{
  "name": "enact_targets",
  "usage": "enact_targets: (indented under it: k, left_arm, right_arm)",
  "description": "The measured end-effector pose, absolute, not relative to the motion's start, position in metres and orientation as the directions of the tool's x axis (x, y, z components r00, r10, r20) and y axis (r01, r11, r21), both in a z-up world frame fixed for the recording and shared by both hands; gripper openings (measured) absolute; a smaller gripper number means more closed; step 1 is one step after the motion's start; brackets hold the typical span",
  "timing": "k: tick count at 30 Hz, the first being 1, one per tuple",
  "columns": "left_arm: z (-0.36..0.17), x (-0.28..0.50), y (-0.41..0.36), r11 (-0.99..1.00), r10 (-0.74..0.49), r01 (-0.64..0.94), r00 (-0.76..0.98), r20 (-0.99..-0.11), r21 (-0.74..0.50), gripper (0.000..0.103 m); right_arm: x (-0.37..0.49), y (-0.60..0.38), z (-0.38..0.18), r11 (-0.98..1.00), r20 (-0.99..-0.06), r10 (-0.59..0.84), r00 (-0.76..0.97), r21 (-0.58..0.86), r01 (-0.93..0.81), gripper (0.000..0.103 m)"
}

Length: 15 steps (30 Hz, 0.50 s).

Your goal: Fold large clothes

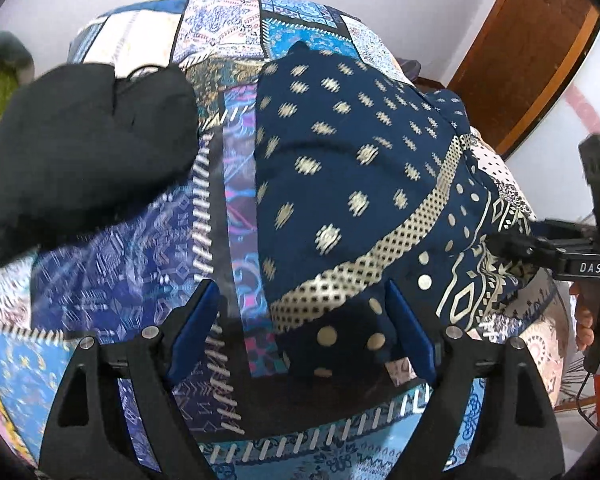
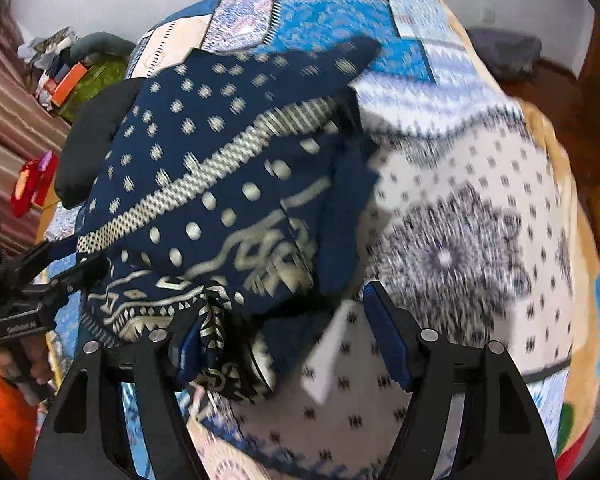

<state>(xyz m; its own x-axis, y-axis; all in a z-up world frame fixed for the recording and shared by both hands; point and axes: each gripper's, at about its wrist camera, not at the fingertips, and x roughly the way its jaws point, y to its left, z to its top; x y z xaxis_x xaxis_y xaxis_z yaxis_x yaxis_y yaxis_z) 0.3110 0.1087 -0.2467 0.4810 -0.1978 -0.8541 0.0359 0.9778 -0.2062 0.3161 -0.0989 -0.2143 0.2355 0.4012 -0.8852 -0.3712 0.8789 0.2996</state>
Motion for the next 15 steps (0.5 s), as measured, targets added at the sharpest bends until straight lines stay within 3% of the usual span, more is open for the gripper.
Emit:
enact_targets:
  k: [7,15]
  left_arm:
    - [-0.242,0.287,0.113,0.98,-0.187,0.029,0.487,-0.853,-0.198,0.085]
    - [-0.205,0.281,0.111,0.993,-0.115,0.035,0.514,-0.85,-0.113,0.084]
  right_arm:
    - [0.293,-0.113,-0.202,0.894,-0.901,0.332,0.281,0.205,-0.399,0.069]
    - [0.292,-0.118,-0.154,0.868,-0.836,0.431,0.339,0.28,-0.41,0.07]
